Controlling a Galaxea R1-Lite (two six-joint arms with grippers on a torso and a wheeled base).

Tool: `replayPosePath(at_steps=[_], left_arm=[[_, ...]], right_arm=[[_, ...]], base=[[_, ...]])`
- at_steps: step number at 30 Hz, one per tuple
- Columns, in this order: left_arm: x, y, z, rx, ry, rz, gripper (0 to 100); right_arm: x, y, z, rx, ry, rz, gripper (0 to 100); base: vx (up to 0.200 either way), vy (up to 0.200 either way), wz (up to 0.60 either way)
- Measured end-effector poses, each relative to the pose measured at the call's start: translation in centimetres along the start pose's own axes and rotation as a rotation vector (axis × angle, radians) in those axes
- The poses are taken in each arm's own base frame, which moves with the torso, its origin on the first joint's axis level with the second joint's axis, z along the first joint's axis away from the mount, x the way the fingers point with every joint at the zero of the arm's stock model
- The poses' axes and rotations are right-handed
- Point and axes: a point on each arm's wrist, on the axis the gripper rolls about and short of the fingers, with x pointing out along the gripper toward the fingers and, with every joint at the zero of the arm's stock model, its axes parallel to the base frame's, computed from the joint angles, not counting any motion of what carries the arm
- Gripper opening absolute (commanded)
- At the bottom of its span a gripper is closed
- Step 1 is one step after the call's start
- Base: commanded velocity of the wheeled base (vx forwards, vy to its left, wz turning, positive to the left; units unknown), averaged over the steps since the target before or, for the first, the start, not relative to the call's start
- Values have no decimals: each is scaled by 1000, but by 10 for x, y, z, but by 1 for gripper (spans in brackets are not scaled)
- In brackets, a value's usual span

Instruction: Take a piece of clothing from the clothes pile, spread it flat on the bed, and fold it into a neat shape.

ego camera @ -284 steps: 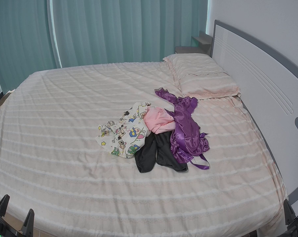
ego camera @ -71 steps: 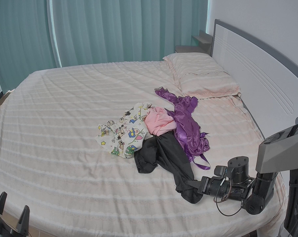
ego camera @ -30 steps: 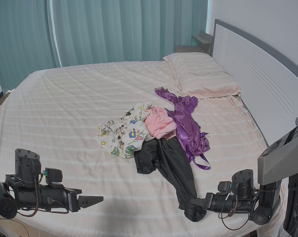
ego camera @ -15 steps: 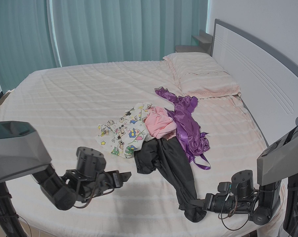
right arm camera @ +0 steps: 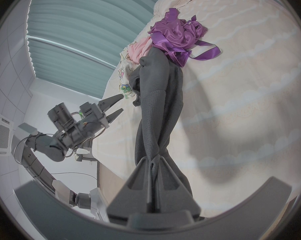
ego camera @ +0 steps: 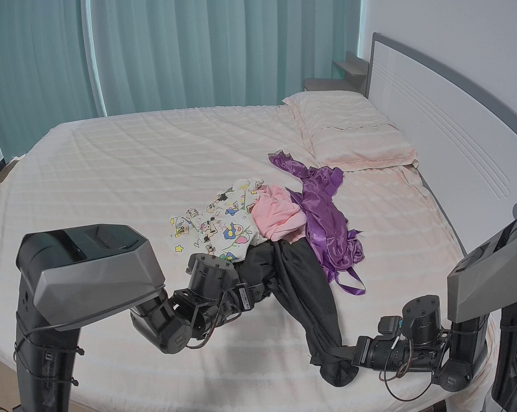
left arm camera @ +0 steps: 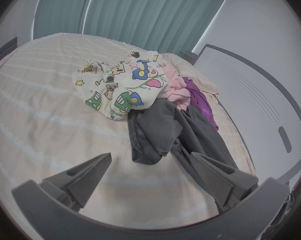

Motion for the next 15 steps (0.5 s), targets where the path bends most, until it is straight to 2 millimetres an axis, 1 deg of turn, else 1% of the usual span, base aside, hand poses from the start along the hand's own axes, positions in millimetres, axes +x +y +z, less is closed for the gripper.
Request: replayPosePath(at_steps=[8,14,15], left_arm=[[36,-4,-3,-2,-9,-3,100],[55,-7,-5,-4,-15,-6,100],[57,-6,-6,-4,-14,-4,0]], right_arm=[[-3,7,-4,-19,14,18,0],[-5,9,-5,-24,14,25,0],[-4,9,-5,-25,13,26,0]], base=[[0,0,0],[0,0,0],[0,0,0]])
